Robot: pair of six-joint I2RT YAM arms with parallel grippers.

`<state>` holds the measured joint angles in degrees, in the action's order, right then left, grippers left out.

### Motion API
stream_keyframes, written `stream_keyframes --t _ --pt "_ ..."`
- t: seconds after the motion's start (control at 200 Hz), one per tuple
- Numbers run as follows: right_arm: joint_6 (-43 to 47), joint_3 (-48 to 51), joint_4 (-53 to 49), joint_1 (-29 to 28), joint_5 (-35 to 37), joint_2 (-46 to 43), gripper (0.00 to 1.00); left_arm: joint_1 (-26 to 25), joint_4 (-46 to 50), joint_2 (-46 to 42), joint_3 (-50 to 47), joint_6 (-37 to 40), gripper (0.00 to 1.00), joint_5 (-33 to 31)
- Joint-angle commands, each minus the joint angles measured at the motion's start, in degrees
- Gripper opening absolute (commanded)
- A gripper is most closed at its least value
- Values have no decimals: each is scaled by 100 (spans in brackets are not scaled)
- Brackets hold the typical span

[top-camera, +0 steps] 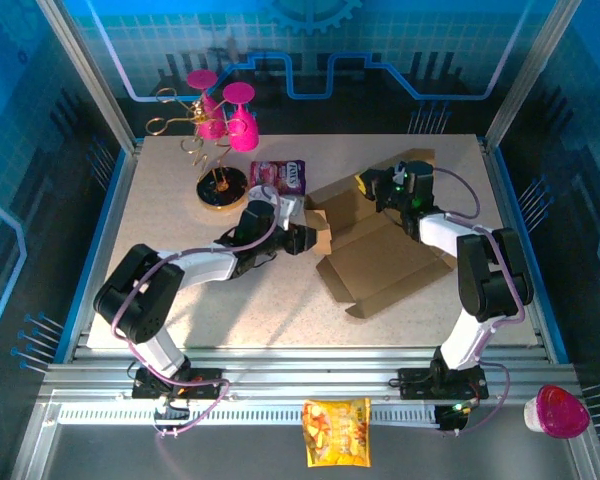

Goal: Fold the paper box

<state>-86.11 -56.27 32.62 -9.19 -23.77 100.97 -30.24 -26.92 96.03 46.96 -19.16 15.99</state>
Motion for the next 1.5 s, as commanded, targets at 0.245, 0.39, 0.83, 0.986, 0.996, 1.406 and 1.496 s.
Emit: stream_keyframes --t 0.245,0.39,0.83,0.986,0.996,1.406,1.496 --pt "-134 388 1256 206 -356 176 0 -240 -142 144 179 160 51 -708" --pt "-161 406 1420 224 -397 247 0 -294 -189 166 128 149 51 -742" --pt "-297 935 2702 453 -825 502 0 -661 -316 206 -10 64 51 -1539" --pt "-391 1092 2924 531 -916 516 0 -793 -365 231 13 70 51 -1804" --pt "-396 1105 2943 543 -918 519 0 -804 -366 227 17 70 51 -1817" --pt "-679 1250 3491 719 -1153 561 0 -1259 -378 367 120 78 50 -2430" --pt "-721 1248 3532 720 -1154 586 0 -1326 -331 389 196 79 49 -2642"
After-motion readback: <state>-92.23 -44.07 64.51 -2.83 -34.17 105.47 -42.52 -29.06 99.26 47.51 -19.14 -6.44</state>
